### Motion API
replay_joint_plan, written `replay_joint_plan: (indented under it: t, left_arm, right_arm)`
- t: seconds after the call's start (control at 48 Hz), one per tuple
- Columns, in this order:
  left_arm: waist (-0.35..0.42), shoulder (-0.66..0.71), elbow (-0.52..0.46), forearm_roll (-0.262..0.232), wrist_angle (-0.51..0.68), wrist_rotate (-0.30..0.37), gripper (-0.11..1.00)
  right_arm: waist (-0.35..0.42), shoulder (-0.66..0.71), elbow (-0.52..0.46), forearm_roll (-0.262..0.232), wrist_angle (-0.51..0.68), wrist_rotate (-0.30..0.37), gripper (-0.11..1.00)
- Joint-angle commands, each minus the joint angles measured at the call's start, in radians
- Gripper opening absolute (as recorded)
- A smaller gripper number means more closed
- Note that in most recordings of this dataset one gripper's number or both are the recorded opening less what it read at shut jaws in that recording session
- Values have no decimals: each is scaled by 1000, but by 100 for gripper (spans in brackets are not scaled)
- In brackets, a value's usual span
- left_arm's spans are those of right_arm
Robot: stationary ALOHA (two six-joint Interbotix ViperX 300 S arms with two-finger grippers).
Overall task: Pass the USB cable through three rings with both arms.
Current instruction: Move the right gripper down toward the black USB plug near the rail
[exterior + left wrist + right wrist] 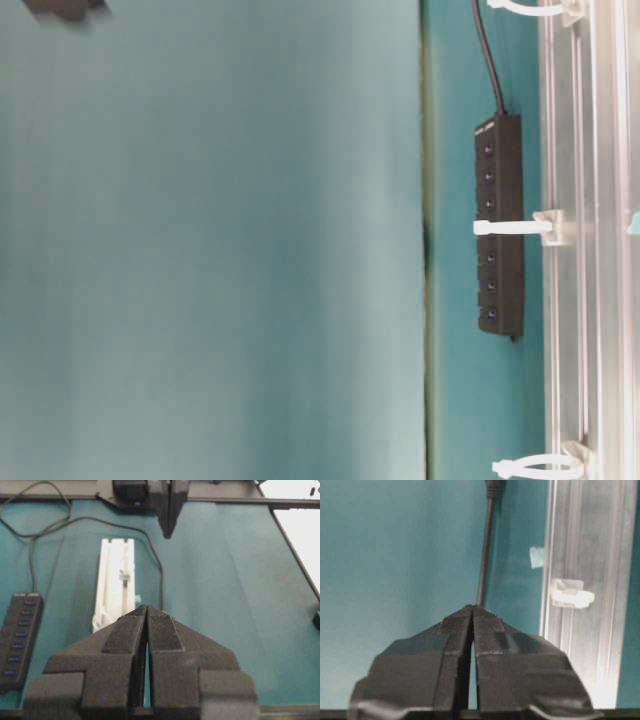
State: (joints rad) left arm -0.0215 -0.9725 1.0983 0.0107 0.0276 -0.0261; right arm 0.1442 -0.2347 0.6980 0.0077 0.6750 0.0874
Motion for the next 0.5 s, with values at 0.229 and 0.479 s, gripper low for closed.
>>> replay_joint_plan:
  t: [0.229, 0.479]
  left_arm:
    - [8, 0, -26, 3, 12, 0, 2]
    - [8, 0, -28, 3, 14, -3, 2]
  right_arm:
    - [-9, 114, -97, 2, 11, 44, -8]
    - [-18, 167, -155, 0, 6, 161, 0]
